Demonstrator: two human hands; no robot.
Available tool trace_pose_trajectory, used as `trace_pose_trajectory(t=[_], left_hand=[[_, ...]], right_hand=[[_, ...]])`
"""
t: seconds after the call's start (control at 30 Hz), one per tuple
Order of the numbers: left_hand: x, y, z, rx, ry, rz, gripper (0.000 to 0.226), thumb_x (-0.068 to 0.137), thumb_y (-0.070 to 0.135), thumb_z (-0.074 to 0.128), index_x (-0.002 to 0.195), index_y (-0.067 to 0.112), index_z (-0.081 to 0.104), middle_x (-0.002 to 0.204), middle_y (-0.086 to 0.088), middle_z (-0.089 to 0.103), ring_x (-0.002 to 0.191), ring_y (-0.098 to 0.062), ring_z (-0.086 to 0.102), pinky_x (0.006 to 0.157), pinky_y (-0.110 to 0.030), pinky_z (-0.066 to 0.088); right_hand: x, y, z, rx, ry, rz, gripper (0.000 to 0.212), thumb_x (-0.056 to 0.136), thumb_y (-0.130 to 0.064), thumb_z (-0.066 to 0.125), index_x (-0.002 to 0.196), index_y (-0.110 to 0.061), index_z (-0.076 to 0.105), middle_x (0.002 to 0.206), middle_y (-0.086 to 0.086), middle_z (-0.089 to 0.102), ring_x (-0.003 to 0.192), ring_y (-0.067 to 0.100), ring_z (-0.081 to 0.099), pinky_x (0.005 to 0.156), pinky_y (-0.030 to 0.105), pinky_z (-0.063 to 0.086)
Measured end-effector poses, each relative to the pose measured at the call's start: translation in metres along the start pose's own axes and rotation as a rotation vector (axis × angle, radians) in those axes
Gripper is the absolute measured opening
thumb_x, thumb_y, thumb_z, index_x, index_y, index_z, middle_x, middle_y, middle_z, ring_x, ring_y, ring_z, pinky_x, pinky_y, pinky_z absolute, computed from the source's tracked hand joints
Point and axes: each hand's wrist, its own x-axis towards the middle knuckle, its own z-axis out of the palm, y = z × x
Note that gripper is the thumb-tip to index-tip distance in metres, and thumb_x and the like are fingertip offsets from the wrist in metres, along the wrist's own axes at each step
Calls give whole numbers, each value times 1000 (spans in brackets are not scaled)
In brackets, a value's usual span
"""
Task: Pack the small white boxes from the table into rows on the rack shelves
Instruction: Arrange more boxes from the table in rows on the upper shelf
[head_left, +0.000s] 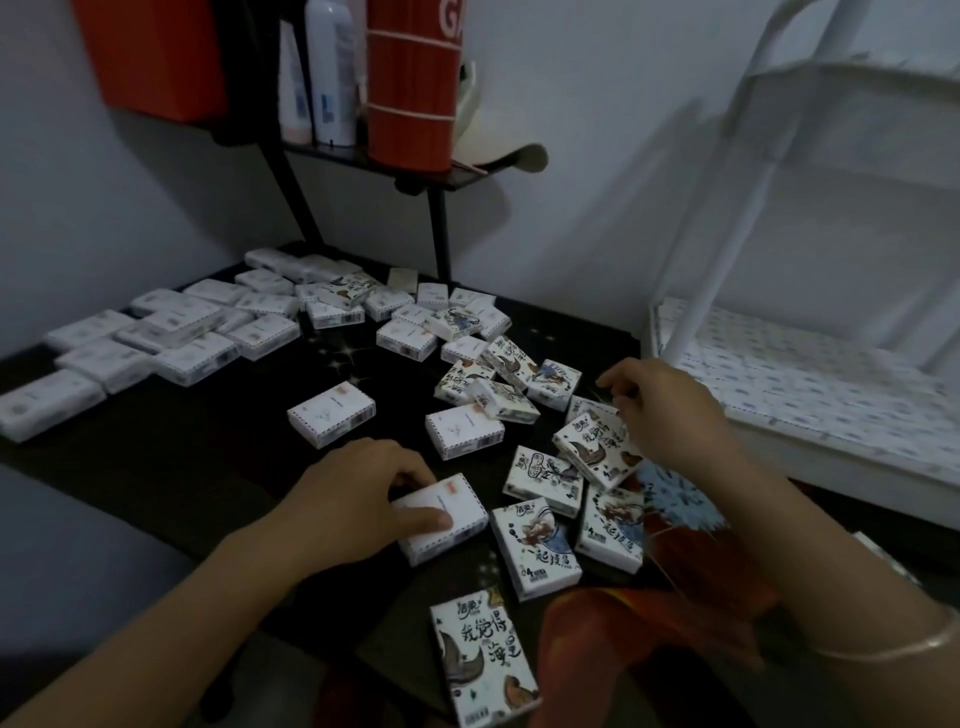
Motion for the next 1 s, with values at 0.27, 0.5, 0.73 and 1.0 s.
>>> trace_pose_trajectory(t=[0.27,0.5,0.73,1.0], left_hand=[[9,-6,-5,-198,159,-74,32,78,34,77,102,37,57,94,17,63,90,1,59,81,-32,52],[18,-5,-2,-438,155,-51,40,81,27,76,114,35,55,103,10,63,95,-3,62,86,-32,54],[32,39,-17,-608,92,68,39,87,24,69,119,40,53,110,6,61,73,-14,68,58,-27,56],[61,154,-52,-759,-41,308,39,93,5,59,122,30,57,110,7,66,92,-6,67,67,-29,59]], right_hand=[[21,-5,-3,-109,-497,57,54,85,-47,68,130,-18,57,121,0,63,104,18,58,88,31,47],[13,7,0,300,-284,182,45,76,-37,80,111,-25,54,96,-9,54,80,7,54,62,21,44],[-6,17,-48,672,-164,182,23,83,-37,73,104,-30,66,76,-11,67,55,1,61,49,12,44],[-30,52,-125,719,-33,99,31,87,-20,70,114,-34,67,69,-21,66,54,-4,52,48,9,40]])
